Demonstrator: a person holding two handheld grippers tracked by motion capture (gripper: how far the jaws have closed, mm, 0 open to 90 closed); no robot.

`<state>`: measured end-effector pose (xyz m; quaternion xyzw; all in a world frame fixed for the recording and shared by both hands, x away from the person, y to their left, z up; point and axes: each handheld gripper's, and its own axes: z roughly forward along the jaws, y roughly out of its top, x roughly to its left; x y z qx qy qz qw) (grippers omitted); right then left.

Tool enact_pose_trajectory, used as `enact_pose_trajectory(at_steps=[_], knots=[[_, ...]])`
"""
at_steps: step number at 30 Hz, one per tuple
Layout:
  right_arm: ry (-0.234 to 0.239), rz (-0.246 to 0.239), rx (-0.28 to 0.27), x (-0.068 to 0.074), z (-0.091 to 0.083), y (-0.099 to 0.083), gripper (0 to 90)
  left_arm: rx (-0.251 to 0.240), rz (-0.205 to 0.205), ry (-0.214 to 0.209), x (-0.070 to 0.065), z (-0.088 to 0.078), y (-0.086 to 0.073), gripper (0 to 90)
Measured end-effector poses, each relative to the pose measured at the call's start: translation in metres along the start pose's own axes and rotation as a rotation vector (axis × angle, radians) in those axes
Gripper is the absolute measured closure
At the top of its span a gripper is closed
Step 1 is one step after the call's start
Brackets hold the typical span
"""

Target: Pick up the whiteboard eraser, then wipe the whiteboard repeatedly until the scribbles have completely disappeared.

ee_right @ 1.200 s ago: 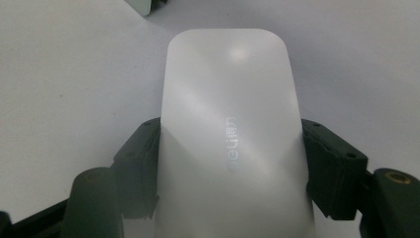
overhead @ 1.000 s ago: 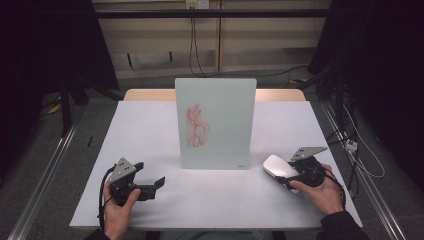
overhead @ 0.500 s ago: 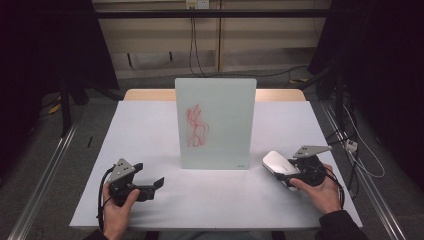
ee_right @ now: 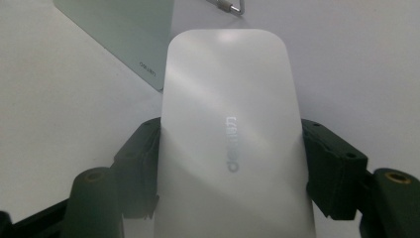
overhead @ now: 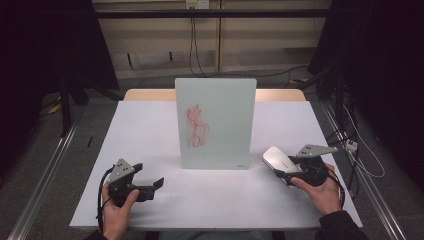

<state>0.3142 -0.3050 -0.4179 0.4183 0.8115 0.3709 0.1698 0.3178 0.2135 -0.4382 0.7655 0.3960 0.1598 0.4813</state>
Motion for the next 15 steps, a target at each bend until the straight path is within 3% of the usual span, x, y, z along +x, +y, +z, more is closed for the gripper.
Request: enact_pose_trajectory(at_steps=[15], knots=[[0.009,-0.015,-0.061,0.0063,-0.0068,0.0087,31.5,-0.007,-0.01,0.011,0.001,-0.0012,-0.0014,5.6]])
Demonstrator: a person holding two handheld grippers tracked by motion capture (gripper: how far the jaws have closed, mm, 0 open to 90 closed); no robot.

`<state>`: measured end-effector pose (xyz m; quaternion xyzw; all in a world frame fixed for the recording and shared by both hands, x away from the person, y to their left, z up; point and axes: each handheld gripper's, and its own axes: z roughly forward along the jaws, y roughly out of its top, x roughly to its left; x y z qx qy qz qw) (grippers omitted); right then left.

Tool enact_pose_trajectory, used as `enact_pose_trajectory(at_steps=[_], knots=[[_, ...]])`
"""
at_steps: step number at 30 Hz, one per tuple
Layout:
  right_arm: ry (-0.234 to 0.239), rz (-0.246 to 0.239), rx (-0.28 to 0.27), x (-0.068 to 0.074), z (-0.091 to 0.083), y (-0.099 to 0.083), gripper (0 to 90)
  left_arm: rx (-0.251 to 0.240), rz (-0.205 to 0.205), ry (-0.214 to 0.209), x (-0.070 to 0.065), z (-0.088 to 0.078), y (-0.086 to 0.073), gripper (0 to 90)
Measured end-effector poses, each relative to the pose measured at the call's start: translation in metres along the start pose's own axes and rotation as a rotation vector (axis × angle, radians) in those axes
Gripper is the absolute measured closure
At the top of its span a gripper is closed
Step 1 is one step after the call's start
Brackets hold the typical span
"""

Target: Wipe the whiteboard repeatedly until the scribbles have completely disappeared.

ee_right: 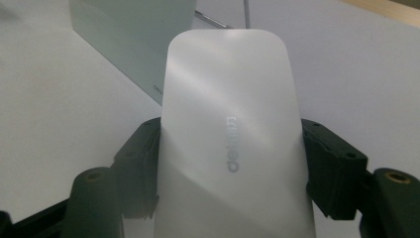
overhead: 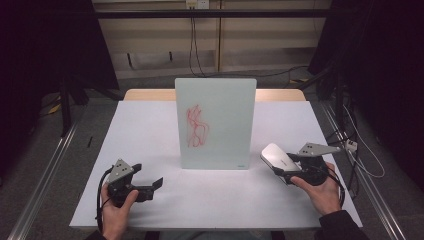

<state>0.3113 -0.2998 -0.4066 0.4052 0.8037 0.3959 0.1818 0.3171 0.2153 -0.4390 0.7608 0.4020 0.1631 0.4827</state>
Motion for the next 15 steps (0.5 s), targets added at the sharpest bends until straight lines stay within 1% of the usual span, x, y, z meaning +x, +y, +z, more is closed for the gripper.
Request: enact_pose_trajectory(at_steps=[5,7,10,13,15], knots=[[0.005,-0.007,-0.029,0.005,-0.003,0.006,31.5,0.0,-0.008,-0.006,0.002,0.0,-0.001,5.6],[0.003,-0.018,-0.042,0.007,-0.006,0.008,31.5,0.002,-0.006,-0.003,0.001,0.0,0.0,5.6],[0.007,-0.031,-0.055,0.012,-0.008,0.01,31.5,0.004,0.008,-0.005,0.0,-0.001,0.001,5.6],[0.016,-0.051,-0.064,0.017,-0.008,0.012,31.5,0.004,0.014,-0.009,-0.001,-0.001,0.0,5.6],[0.024,-0.062,-0.068,0.022,-0.007,0.015,31.5,0.003,0.007,-0.008,-0.001,-0.001,0.0,5.6]])
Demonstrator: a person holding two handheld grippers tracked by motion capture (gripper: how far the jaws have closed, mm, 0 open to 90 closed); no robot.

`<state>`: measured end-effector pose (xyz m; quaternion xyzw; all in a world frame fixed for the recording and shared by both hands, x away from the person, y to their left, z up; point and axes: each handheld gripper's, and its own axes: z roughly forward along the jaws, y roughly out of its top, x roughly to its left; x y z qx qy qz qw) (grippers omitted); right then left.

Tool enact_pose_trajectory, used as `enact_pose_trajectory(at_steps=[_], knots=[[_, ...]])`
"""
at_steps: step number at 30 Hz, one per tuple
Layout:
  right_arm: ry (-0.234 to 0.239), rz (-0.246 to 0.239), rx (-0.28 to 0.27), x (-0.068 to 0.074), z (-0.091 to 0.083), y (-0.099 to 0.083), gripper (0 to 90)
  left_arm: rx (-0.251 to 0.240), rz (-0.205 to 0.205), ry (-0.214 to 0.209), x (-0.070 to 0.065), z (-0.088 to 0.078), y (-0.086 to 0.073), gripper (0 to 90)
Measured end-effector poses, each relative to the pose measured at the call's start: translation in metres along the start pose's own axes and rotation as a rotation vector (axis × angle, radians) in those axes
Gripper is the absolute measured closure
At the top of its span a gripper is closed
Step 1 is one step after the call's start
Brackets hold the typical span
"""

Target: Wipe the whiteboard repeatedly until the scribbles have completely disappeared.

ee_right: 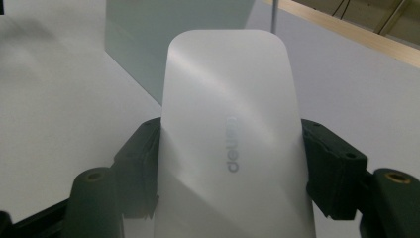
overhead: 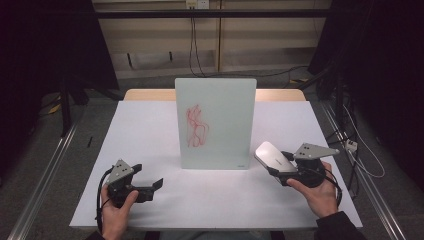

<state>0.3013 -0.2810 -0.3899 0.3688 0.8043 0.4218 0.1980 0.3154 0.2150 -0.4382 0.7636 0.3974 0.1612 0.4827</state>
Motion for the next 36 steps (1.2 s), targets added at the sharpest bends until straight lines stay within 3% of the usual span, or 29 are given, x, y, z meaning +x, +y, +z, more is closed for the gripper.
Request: enact_pose_trajectory(at_steps=[17,21,36], knots=[[0.052,-0.101,-0.053,0.029,0.021,0.034,31.5,0.004,-0.015,0.002,0.002,0.0,-0.002,5.6],[0.066,-0.132,-0.055,0.037,0.03,0.044,31.5,0.01,0.001,-0.007,0.002,-0.001,-0.001,5.6],[0.051,-0.215,-0.066,0.058,0.054,0.063,31.5,0.004,-0.006,-0.011,0.001,0.0,-0.001,5.6]])
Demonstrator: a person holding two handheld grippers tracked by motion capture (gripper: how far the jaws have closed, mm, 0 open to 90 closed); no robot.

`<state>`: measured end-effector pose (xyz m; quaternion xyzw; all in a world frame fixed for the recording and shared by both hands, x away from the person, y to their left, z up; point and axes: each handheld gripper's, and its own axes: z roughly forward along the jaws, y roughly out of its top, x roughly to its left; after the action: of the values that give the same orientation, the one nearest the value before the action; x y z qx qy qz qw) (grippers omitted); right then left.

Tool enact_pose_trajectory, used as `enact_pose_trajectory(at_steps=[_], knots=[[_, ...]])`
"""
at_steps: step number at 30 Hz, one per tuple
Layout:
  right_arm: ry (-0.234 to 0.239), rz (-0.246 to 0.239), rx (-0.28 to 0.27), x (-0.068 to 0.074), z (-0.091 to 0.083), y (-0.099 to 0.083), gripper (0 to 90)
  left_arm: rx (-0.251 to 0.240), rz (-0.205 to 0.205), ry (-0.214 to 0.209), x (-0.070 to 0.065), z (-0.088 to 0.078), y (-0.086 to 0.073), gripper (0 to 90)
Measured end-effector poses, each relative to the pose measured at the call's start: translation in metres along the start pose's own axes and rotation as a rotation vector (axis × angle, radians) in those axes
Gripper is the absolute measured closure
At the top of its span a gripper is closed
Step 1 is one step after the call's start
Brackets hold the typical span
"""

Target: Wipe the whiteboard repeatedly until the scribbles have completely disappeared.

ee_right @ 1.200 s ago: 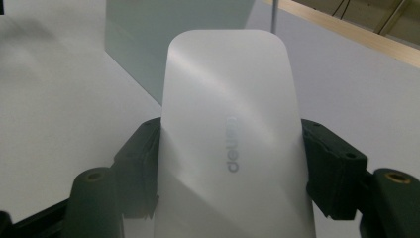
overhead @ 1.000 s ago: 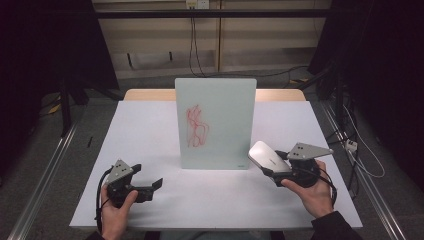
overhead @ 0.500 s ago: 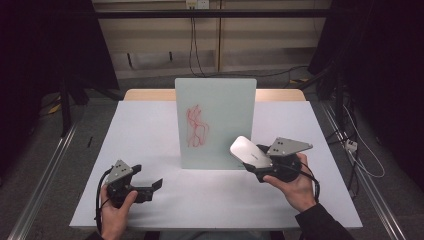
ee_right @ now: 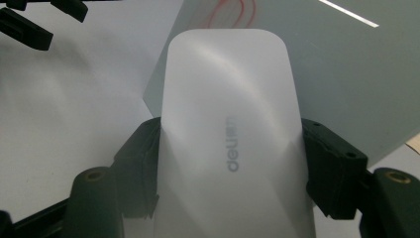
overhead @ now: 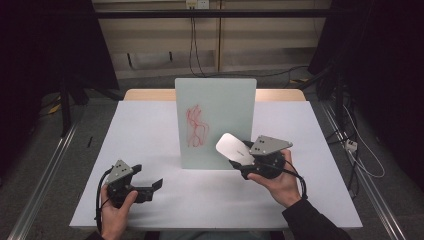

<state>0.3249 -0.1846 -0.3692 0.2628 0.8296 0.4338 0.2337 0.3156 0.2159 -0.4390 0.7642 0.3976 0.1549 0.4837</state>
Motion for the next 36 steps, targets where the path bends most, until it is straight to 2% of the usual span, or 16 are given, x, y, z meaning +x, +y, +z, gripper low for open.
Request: enact_pose_trajectory(at_steps=[2,10,36], knots=[[-0.006,-0.012,-0.004,0.002,0.003,0.003,31.5,0.008,0.011,0.003,0.0,0.0,0.0,5.6],[-0.032,-0.086,-0.005,0.01,0.016,0.014,31.5,0.008,0.01,-0.001,0.0,0.001,0.0,5.6],[-0.097,-0.2,-0.02,0.012,0.051,0.056,31.5,0.026,0.012,-0.002,0.001,0.003,0.0,5.6]])
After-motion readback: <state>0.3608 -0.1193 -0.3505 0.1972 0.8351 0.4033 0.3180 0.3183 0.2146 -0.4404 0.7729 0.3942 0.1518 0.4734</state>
